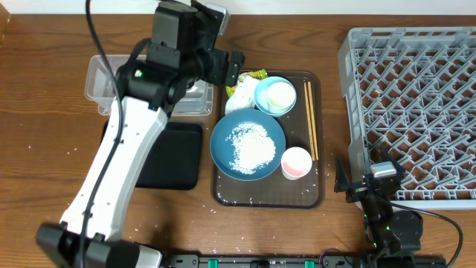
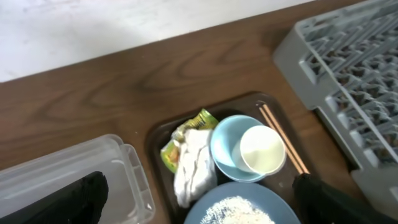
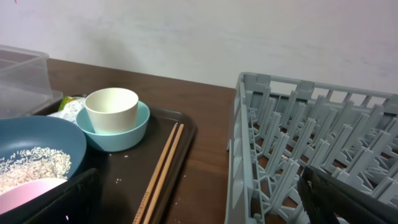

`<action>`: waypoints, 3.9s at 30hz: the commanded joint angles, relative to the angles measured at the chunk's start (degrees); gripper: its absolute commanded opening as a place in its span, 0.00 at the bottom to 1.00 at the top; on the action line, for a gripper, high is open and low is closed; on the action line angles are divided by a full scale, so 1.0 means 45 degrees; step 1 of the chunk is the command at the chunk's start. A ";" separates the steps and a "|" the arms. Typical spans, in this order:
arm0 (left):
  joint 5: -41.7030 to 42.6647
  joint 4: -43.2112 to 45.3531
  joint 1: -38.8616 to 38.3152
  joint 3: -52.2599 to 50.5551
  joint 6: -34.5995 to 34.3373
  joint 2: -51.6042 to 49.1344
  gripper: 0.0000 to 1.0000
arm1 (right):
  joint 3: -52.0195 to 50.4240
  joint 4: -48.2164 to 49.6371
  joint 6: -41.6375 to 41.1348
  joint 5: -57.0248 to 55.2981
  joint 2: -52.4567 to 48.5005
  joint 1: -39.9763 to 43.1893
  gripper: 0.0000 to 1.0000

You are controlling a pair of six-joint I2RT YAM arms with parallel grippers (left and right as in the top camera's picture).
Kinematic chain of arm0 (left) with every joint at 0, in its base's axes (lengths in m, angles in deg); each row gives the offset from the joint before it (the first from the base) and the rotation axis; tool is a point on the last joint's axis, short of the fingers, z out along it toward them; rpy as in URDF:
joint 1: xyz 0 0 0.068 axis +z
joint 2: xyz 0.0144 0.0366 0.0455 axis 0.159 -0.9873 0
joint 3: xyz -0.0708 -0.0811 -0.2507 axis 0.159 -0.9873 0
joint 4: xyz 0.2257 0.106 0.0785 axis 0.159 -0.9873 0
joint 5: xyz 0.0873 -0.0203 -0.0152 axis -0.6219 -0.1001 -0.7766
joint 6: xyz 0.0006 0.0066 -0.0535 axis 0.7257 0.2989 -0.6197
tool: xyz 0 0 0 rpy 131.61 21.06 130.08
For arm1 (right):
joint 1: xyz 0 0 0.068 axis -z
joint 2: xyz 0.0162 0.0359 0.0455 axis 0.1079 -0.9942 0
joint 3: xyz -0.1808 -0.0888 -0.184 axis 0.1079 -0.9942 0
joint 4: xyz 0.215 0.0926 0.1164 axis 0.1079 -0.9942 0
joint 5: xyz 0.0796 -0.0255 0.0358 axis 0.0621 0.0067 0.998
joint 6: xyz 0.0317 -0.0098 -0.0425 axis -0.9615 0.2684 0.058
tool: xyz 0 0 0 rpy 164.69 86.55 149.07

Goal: Sort waste into correct bins and load items into the dishwasher rack
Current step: 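Move the left gripper over the tissue and yellow wrapper on the tray, then grasp the white tissue with the left gripper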

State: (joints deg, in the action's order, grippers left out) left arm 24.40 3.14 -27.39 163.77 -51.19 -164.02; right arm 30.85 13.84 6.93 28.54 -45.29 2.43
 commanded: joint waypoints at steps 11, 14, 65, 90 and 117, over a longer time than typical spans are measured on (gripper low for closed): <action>-0.0379 -0.4114 -0.0024 0.6266 0.0806 -0.5455 0.98 | -0.0015 -0.0049 0.0117 -0.0034 0.0015 -0.0092 0.99; -0.0238 -0.3575 -0.0034 0.6261 0.0787 -0.5780 0.98 | -0.0015 -0.0049 0.0117 -0.0029 0.0015 -0.0092 0.99; -0.0136 -0.1511 -0.0593 0.6047 0.0491 -1.0307 0.65 | -0.0015 -0.0044 0.0117 -0.0034 0.0015 -0.0092 0.99; -0.0131 -0.1554 -0.0612 0.5197 0.0447 -1.0448 0.45 | -0.0015 -0.0044 0.0117 -0.0029 0.0015 -0.0092 0.99; -0.0126 -0.1681 -0.0607 0.5202 -0.0597 -0.9646 0.06 | -0.0015 -0.0044 0.0117 -0.0034 0.0015 -0.0092 0.99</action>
State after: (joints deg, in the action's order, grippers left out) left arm 23.70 -4.12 -30.05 187.70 -52.22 -210.12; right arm 30.85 13.84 6.93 28.54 -45.29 2.43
